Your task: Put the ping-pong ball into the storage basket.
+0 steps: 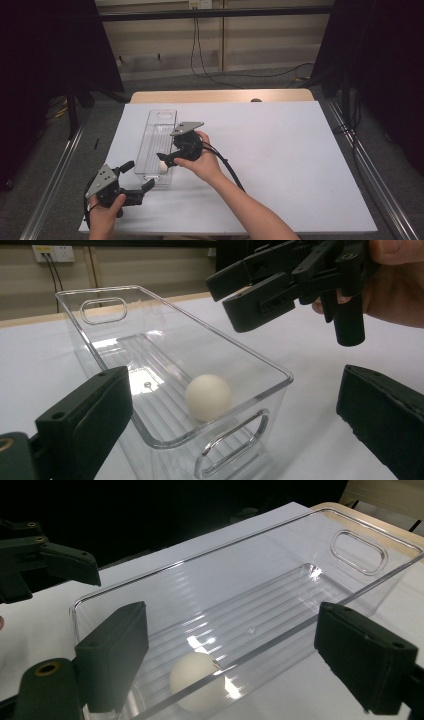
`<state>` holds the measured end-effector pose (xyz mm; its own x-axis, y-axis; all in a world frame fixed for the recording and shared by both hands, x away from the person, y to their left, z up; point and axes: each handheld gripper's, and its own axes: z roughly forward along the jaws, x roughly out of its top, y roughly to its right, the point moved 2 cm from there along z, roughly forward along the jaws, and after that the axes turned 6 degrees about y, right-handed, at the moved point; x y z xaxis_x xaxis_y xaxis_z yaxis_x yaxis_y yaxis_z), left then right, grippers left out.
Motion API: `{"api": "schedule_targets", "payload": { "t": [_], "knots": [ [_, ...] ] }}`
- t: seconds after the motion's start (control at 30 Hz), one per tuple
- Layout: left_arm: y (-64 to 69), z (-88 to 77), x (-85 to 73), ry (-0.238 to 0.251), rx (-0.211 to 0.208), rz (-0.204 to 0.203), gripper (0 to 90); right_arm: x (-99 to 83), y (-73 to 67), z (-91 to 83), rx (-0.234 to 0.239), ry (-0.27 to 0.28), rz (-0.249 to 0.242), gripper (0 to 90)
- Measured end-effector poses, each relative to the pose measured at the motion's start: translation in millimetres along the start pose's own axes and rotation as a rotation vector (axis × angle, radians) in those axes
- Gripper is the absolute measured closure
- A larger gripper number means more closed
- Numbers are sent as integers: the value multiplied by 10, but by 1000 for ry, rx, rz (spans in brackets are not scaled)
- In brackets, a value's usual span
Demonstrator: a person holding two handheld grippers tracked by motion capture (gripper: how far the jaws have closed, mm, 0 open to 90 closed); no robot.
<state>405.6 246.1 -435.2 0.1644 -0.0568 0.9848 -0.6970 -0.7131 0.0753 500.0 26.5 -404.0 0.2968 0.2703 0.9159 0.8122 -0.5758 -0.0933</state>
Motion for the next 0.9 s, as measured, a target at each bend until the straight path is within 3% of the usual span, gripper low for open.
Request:
{"api": "schedule_targets", "payload": {
  "t": [0.37, 0.43, 0.5, 0.53, 0.6, 0.9],
  "knots": [
    [17, 17, 2, 3, -5, -6, 16, -25, 60, -143, -9, 16, 20, 98],
    [0, 8, 2, -10, -9, 15, 16, -30, 74, -158, -12, 22, 22, 97],
    [17, 23, -1, 6, -5, -10, 16, -35, 85, -177, -15, 22, 20, 97],
    [-4, 8, -2, -13, -14, 16, 16, -39, 89, -188, -17, 21, 23, 97],
    [-7, 8, -2, -17, -18, 21, 16, -44, 99, -202, -15, 26, 22, 96],
    [7, 10, -5, -3, -5, 5, 16, -83, 133, -262, -19, 33, 33, 92]
  ]
}}
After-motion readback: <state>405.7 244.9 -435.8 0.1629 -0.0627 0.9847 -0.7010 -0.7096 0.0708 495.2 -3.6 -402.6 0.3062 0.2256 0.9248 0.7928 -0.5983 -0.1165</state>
